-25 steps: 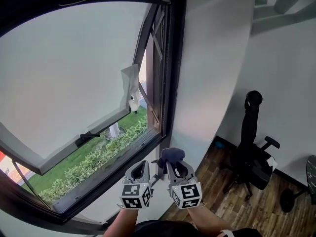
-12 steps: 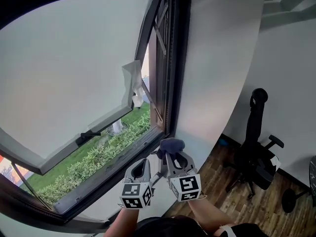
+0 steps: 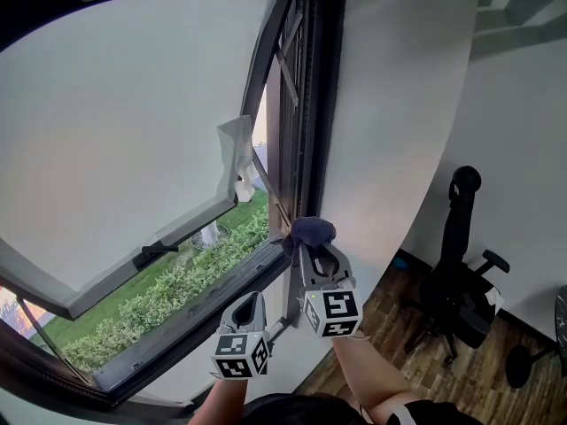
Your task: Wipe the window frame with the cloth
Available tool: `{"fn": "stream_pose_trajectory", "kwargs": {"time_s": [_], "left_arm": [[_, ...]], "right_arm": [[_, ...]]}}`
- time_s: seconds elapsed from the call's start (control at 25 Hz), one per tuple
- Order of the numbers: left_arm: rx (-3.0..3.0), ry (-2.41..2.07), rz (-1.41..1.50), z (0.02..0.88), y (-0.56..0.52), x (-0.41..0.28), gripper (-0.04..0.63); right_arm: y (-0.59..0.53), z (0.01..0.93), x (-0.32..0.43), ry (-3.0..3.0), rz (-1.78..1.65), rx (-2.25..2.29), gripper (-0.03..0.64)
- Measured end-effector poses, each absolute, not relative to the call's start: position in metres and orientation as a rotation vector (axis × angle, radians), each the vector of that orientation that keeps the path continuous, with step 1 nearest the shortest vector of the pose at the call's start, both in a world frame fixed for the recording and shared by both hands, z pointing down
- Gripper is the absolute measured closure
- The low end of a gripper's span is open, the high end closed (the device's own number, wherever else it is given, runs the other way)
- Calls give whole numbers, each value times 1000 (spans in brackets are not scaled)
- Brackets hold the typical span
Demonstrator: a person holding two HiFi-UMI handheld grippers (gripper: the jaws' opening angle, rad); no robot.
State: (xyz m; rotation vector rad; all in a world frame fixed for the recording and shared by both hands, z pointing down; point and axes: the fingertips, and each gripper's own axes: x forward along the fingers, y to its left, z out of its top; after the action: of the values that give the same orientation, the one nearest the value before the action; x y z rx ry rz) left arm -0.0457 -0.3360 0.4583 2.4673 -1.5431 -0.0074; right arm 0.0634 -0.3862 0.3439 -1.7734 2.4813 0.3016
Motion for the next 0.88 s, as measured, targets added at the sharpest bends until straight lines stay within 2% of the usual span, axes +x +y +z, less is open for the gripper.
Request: {"fn": "stream_pose_trajectory", "kwargs": {"time_s": [0.88], "left_arm": [[2461,-1594,-12,453,-355,-65,588]], "right_arm": [[-488,189,52,2362,764,-1815,563]]}}
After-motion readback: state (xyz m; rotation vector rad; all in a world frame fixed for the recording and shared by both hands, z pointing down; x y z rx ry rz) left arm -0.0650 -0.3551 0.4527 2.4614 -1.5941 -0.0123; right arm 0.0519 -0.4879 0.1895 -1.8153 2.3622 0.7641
